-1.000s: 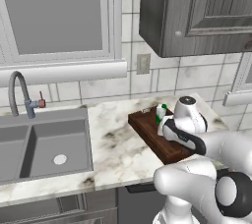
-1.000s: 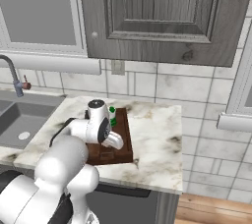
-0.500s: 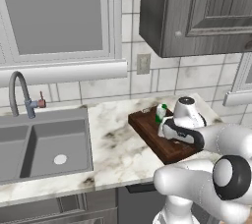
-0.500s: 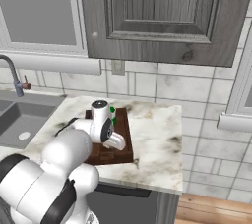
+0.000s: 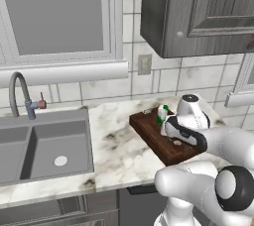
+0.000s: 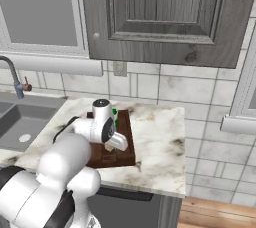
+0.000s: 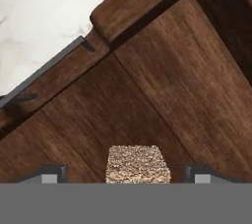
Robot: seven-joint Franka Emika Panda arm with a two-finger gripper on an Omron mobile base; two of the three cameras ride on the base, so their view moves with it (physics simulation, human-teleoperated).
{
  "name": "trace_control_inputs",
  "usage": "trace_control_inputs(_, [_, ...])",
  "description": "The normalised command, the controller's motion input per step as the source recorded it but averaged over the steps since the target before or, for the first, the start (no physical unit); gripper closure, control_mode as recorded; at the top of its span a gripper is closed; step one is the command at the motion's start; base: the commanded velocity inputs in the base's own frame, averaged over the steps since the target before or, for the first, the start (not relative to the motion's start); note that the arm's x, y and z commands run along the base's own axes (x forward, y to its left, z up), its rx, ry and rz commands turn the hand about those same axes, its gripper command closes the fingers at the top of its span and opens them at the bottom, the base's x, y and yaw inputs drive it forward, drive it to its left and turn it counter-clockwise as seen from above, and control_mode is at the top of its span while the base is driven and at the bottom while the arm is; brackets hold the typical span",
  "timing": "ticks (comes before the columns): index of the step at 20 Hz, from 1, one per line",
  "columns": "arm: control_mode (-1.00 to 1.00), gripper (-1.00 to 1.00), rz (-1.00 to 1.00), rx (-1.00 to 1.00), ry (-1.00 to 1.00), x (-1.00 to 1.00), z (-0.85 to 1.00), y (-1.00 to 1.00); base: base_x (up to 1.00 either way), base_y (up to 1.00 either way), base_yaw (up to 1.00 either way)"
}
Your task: Take out the milk from the fridge and place it on the tray on the counter. Then take the sugar cube near the tray and place it in the tray.
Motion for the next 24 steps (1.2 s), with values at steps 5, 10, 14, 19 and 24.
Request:
trace_control_inputs(5, [-1.0, -1.0, 0.0, 0.0, -0.14, -0.4, 0.36, 0.0, 0.0, 0.0, 0.0])
trace_control_inputs(10, [-1.0, -1.0, 0.02, 0.0, -0.17, -0.58, 0.85, 0.0, 0.0, 0.0, 0.0])
trace_control_inputs(14, [-1.0, -1.0, 0.06, 0.0, -0.14, -0.69, 0.91, 0.0, 0.0, 0.0, 0.0])
trace_control_inputs(19, [-1.0, -1.0, 0.06, 0.0, -0.21, -0.91, 0.96, 0.0, 0.0, 0.0, 0.0])
trace_control_inputs(24, [-1.0, -1.0, 0.01, 0.0, -0.11, -0.93, 1.0, 0.0, 0.0, 0.0, 0.0])
